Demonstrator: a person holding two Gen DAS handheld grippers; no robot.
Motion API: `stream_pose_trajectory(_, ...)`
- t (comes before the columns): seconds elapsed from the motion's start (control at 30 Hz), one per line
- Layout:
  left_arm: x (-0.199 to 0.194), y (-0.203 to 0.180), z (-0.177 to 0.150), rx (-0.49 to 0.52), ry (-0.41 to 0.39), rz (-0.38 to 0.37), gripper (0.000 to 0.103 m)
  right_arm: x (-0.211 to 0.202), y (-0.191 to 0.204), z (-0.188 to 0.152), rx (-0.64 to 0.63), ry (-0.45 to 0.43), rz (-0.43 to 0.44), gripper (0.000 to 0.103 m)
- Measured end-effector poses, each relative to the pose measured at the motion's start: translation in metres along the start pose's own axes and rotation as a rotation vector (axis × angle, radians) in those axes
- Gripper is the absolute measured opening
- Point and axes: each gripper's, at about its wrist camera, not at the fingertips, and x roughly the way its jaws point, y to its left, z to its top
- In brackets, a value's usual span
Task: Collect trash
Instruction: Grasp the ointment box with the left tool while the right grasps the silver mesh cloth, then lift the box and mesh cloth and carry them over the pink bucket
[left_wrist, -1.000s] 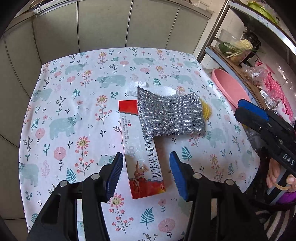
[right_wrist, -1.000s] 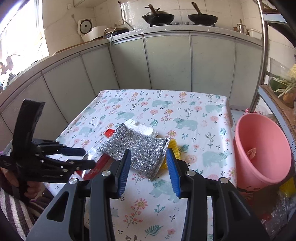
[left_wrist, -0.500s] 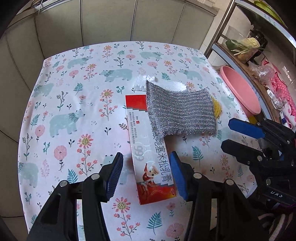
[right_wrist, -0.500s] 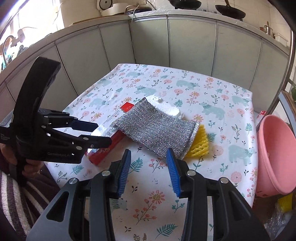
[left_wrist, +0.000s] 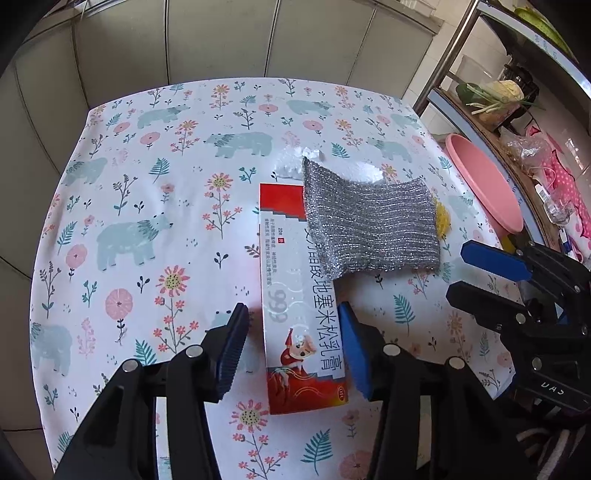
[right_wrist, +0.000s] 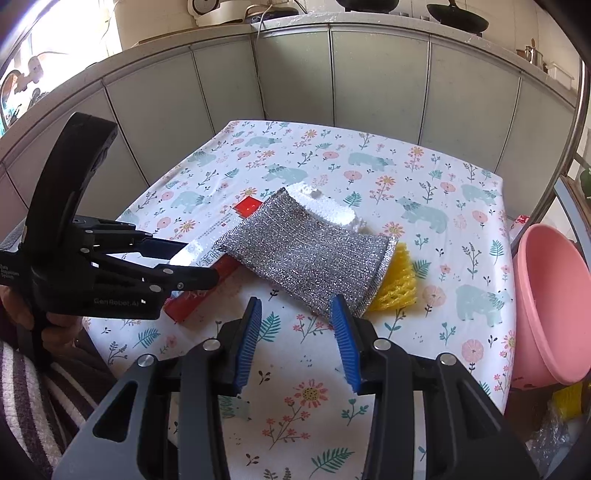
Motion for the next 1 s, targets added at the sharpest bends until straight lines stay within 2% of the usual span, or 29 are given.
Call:
stream_pose_trajectory(0.1,-0.001,0.003,0.000,-0.009,-0.006,-0.001,0.040,0.002,0.002,0.001,-0.006,0.003,0.001,0.041)
stream_pose_trajectory(0.2,-0.004,0.010,0.000,-0.029,-0.017,-0.002,0.040,0.003,0.005,0.002,-0.017,-0.001,0.001,0.041)
stream_pose_trajectory(0.3,-0.009,0.023,0.000,-0.059,-0.040,0.029,0.039,0.007,0.007,0.005,-0.046,0.000,-0.015,0.041)
stream_pose_trajectory(0.43,-0.014,0.044,0.002,-0.112,-0.051,0.061,0.039,0.016,0.018,0.011,-0.152,0.009,-0.050,0.041)
stream_pose_trajectory(0.6,-0.016,0.060,0.002,-0.152,-0.049,0.067,0.039,0.035,0.031,0.016,-0.295,0.044,-0.099,0.041)
stream_pose_trajectory(0.7,-0.015,0.063,0.002,-0.158,-0.047,0.059,0.039,0.053,0.024,0.016,-0.297,0.108,-0.090,0.041)
stream_pose_trajectory(0.83,-0.012,0.063,0.005,-0.156,-0.048,0.052,0.039,0.055,0.022,0.013,-0.300,0.070,-0.080,0.040)
stream_pose_trajectory(0.9,-0.012,0.064,0.006,-0.153,-0.050,0.048,0.039,0.055,0.018,0.015,-0.272,0.060,-0.067,0.026)
stream_pose_trajectory(0.93,-0.011,0.064,0.007,-0.152,-0.052,0.047,0.039,0.056,0.016,0.016,-0.243,0.067,-0.045,0.010)
stream_pose_trajectory(1.0,-0.010,0.064,0.009,-0.151,-0.056,0.046,0.039,0.055,0.011,0.019,-0.204,0.054,-0.041,0.005)
